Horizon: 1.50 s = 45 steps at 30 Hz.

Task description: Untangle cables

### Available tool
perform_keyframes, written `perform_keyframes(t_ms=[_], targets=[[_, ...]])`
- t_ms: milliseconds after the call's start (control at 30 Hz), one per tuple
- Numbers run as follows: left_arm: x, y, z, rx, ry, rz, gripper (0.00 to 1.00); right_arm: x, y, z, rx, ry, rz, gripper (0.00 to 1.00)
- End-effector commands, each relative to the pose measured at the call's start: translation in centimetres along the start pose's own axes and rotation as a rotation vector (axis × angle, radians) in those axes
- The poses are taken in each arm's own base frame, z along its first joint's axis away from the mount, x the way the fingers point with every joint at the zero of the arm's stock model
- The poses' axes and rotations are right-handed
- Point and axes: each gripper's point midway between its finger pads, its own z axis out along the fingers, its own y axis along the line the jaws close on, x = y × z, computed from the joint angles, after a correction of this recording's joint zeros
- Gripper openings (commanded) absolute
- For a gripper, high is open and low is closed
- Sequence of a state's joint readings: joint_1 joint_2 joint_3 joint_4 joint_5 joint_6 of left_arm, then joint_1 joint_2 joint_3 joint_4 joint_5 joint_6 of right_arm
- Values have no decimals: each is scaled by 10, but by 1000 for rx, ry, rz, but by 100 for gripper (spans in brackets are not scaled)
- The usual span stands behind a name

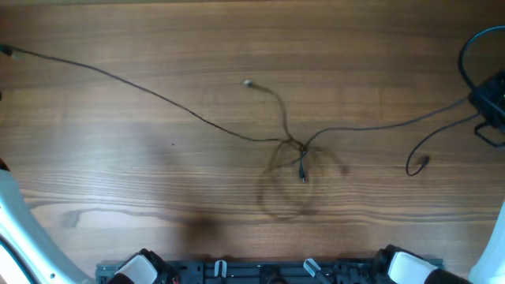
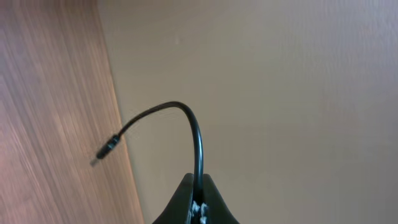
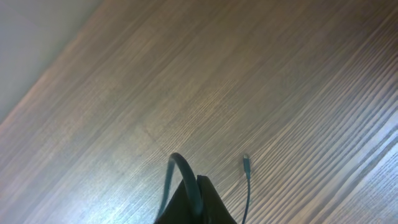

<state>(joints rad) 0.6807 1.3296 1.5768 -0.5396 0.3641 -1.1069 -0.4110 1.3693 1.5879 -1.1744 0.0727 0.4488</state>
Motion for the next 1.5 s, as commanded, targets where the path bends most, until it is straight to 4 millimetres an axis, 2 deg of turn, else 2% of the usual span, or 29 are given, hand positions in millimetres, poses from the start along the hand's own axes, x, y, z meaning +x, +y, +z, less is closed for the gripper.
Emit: perform_keyframes(t_ms=[0,67,133,233,333,400,433,533,633,733,767,800,867,933,967,1033,1067,1167,1233,1400,1467], targets=[[-2,-30,0,130,21,70,4,-3,-5,11,37,9,19,4],[-1,-70,-8,298,47,65,4,-3,-5,19,45,22,25,4],[-3,-104,-21,439,62,-17,4,-2,-6,29,62,43,26,4],[8,-140,-40,592,144,-68,4,9,4,47,24,129,17,4],[37,-146,-41,613,239,-4,4,25,31,54,-134,229,-49,4],[57,-129,-27,528,282,18,4,37,55,52,-275,293,-116,9],[63,-124,-22,507,291,36,4,41,62,51,-314,310,-142,16],[100,-102,-5,405,397,32,4,75,103,30,-553,393,-377,64],[141,-109,-9,420,511,44,4,113,140,7,-725,457,-546,87],[181,-118,-18,455,600,93,4,159,176,-19,-869,510,-723,99],[189,-120,-20,464,618,106,4,170,184,-23,-891,516,-762,99],[201,-123,-24,471,646,111,4,191,202,-34,-944,519,-833,100],[213,-125,-29,474,681,99,4,215,222,-50,-1021,512,-919,100],[226,-128,-35,426,752,-48,4,256,254,-79,-1155,462,-1084,100],[228,-130,-37,423,773,-80,4,265,265,-86,-1193,442,-1112,100],[236,-137,-46,437,828,-118,4,282,292,-99,-1241,417,-1088,100],[241,-139,-50,437,850,-127,4,293,318,-109,-1285,410,-1021,100],[255,-138,-58,433,909,-120,4,312,350,-120,-1370,394,-977,99],[260,-138,-61,430,934,-117,4,329,364,-123,-1418,379,-996,100],[263,-127,-57,374,939,-135,4,352,377,-132,-1480,365,-1028,99],[263,-127,-57,374,938,-135,4,352,378,-130,-1449,374,-995,80]])
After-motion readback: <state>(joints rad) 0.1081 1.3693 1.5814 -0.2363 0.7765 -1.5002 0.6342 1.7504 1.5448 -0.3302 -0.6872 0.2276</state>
